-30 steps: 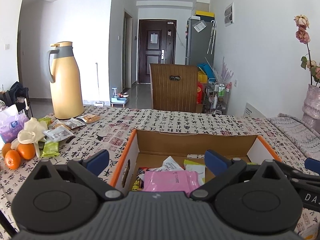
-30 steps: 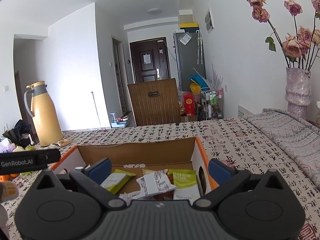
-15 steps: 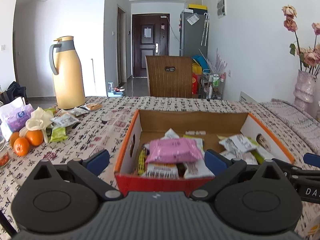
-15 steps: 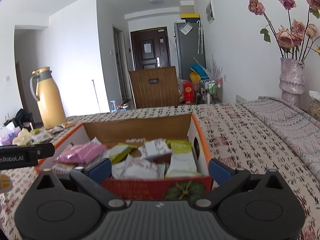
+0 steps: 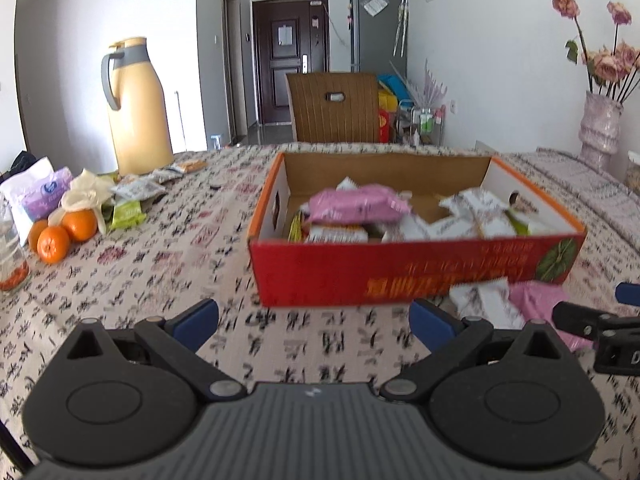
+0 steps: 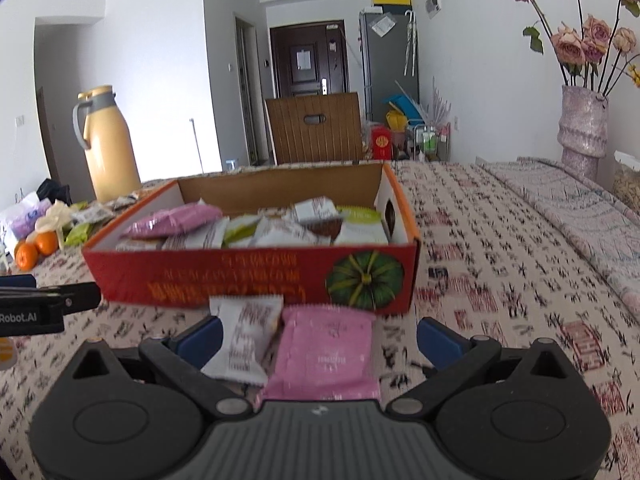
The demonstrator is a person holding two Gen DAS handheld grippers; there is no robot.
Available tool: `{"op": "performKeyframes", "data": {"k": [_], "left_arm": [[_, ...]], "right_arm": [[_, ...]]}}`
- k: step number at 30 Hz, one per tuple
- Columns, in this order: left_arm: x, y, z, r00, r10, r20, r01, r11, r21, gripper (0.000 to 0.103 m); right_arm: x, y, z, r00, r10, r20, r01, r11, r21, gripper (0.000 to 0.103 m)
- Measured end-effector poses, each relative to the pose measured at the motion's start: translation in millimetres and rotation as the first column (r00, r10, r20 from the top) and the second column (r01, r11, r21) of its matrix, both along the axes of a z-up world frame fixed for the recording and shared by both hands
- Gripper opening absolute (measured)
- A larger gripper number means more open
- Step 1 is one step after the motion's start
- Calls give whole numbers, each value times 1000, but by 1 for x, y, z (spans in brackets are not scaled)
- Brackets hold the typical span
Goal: Organize snacks
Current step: 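Lower the right tool onto a pink snack packet and close it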
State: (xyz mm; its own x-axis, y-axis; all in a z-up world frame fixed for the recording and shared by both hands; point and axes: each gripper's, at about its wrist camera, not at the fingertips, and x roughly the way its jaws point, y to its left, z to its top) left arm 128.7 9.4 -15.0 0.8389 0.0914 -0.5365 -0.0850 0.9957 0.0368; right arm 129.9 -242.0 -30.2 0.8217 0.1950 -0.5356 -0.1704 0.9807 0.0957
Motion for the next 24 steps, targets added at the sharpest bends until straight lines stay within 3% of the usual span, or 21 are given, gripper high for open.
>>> {"op": "performKeyframes", "data": {"k": [17,24], "left_arm": [[0,4,-28,999,-27,-31,26,999,-35,103],[1,7,-28,999,-24,-31,22,998,-57,103]], "right_arm": [[43,-5,-21,982,-79,-171,74,997,-35,103],[53,4,-33,977,-94,-189,81,994,-75,101]]}}
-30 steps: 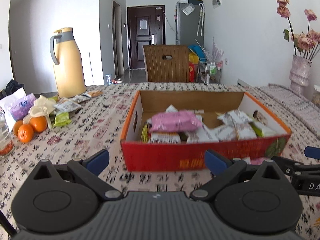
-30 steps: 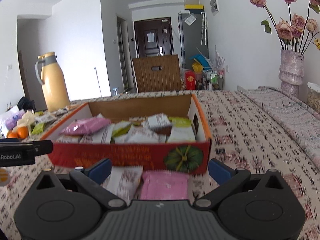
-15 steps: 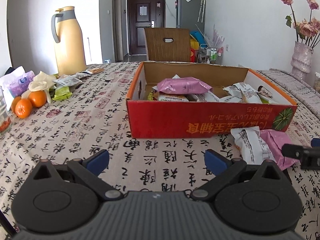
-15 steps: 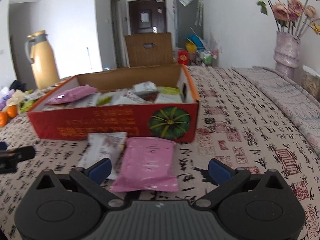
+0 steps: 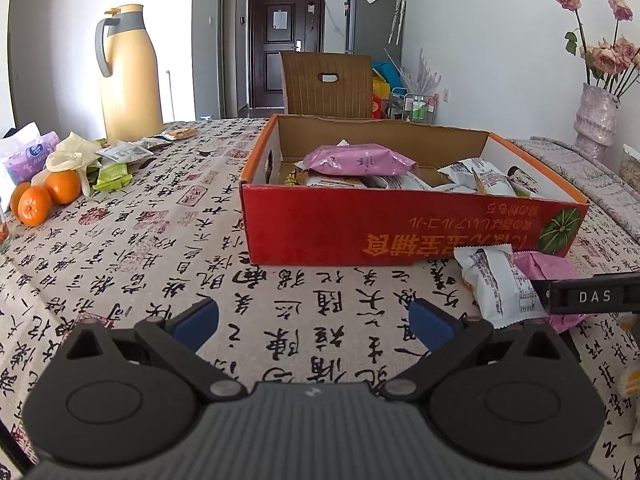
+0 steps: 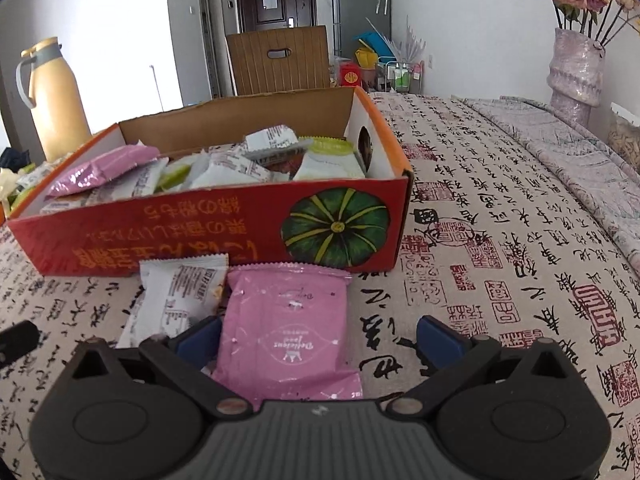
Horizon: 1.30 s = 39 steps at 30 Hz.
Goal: Organize snacks
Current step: 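Lower the right tool onto a pink snack packet and close it, then grasp a white snack packet with the left tool while the right tool holds the pink packet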
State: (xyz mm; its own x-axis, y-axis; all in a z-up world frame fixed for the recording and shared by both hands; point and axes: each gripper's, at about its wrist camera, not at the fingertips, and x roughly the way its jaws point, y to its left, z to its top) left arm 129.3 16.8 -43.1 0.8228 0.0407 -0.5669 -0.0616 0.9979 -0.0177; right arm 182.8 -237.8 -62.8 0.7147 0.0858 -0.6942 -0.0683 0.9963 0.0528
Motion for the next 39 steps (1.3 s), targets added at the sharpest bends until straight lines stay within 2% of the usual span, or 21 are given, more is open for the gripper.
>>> {"op": "performKeyframes", "data": {"k": [2,4,6,14,18,28,39], "left_arm": [[0,0,0,1000,0,-2,0,1000,-2,103],[0,1,0,1000,-3,-4,3,1000,-5,103],[-1,1,0,1000,-4,-3,4,1000,-6,103],[0,0,0,1000,3,-7,-3,1000,0,103],[2,-1,-1,1000,15,-18,-15,1000,12,103],[5,-8,10,999,26,-36,-24,998,51,103],[17,-66,35,999,-46,-6,46,992,114,103]], "right_arm": [[-1,1,0,1000,7,11,-7,1000,-1,94],[-5,2,1,999,22,30,-22,1000,-1,74],[-8,6,2,998,40,44,-40,999,-15,61],[-16,9,3,995,72,73,-71,997,-9,61],[-26,7,10,989,84,118,-85,996,4,61],[-48,-25,24,982,58,181,-65,997,33,61],[-45,-68,18,979,-28,203,14,998,66,61]]}}
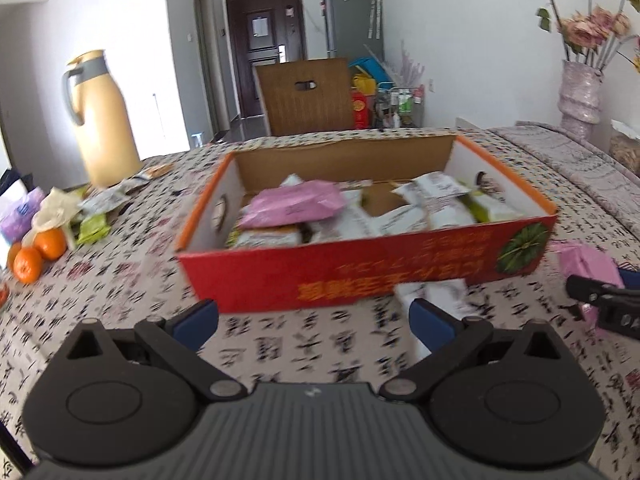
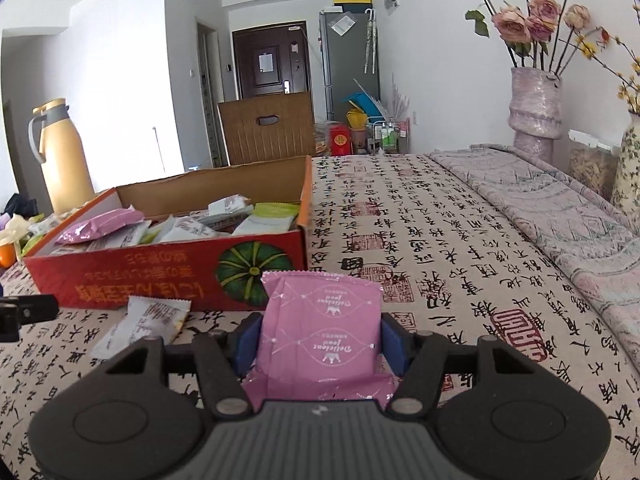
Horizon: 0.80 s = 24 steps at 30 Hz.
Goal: Organize snacks
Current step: 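Grasp a white snack packet with the left tool while the right tool holds the pink packet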
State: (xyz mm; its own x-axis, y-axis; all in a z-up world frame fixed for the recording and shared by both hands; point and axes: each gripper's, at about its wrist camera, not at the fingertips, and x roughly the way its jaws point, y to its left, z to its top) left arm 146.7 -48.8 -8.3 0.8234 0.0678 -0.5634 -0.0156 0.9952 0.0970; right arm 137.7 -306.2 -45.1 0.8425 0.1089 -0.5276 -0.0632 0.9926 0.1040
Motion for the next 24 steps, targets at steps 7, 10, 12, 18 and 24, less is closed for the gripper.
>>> {"op": "performKeyframes", "data": {"k": [7,10,12,18,24], "left_arm": [[18,-42,-7,998,-45,-37,46,998,41,103],[24,-55,-13,997,-50,-60,53,997,60,103],[29,-62,-19,996,-49,-75,54,996,70,103],[37,-71,-30,993,-53,-104,60,996,72,102],[43,-76,-37,988,-75,-136,84,994,65,79]], "right_arm": [[1,1,-7,1000,-22,22,22,1000,-18,61],[1,1,-8,1000,-19,21,20,1000,-18,61],[1,-1,-8,1000,-21,20,21,1000,-8,61],[3,-3,-10,1000,-23,5,23,1000,11,61],[3,-3,-10,1000,-14,3,14,1000,19,61]]}}
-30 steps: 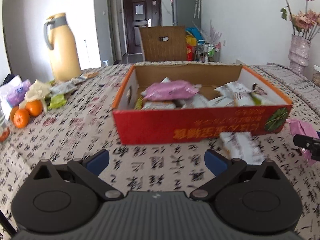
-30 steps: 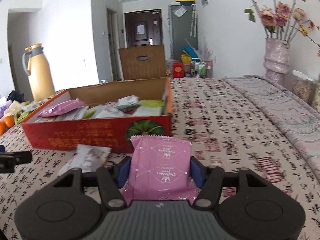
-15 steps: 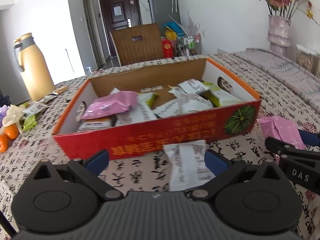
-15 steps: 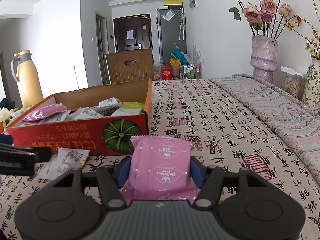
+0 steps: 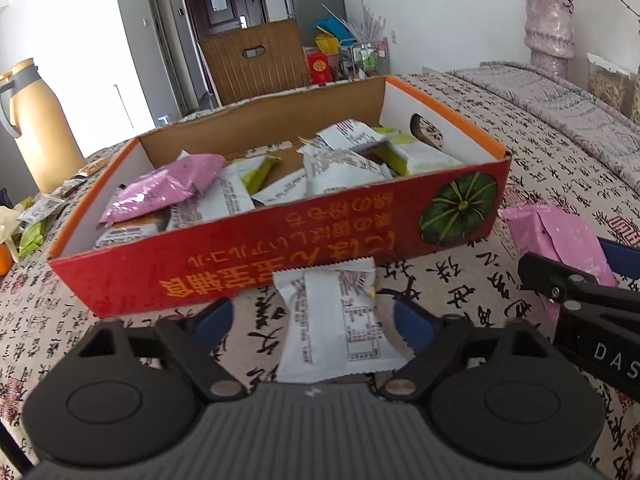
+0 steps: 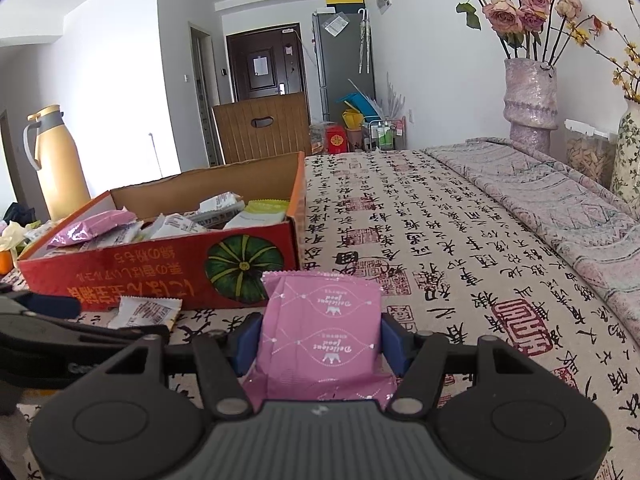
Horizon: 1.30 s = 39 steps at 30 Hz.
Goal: Organize snacks
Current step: 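Grasp a white snack packet with the left tool while the right tool holds the pink packet, then carry both packets into the red box and open both tools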
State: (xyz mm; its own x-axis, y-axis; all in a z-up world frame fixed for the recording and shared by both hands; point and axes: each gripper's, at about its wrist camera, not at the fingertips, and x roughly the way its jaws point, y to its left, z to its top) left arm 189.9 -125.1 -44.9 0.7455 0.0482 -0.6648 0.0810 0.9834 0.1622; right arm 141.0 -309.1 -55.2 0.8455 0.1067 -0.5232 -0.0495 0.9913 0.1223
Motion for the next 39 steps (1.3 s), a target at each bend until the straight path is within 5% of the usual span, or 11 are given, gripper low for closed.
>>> {"op": "performKeyframes", "data": {"k": [3,8,25,39], "left_arm": [[1,0,-2,1000,-18,-26,17,1000,-21,54],[0,4,-1,1000,-17,-26,16,999,-39,47],[-25,22,19,999,-24,34,26,996,-89,45],[-37,53,63,987,1,160,23,988,-150,45]], "right_arm": [[1,0,0,1000,3,0,-3,1000,4,61],[1,-1,0,1000,5,0,-5,1000,9,61],[-3,0,1,1000,-11,18,11,1000,-4,61],[-14,16,28,997,30,75,-28,999,-25,61]]}}
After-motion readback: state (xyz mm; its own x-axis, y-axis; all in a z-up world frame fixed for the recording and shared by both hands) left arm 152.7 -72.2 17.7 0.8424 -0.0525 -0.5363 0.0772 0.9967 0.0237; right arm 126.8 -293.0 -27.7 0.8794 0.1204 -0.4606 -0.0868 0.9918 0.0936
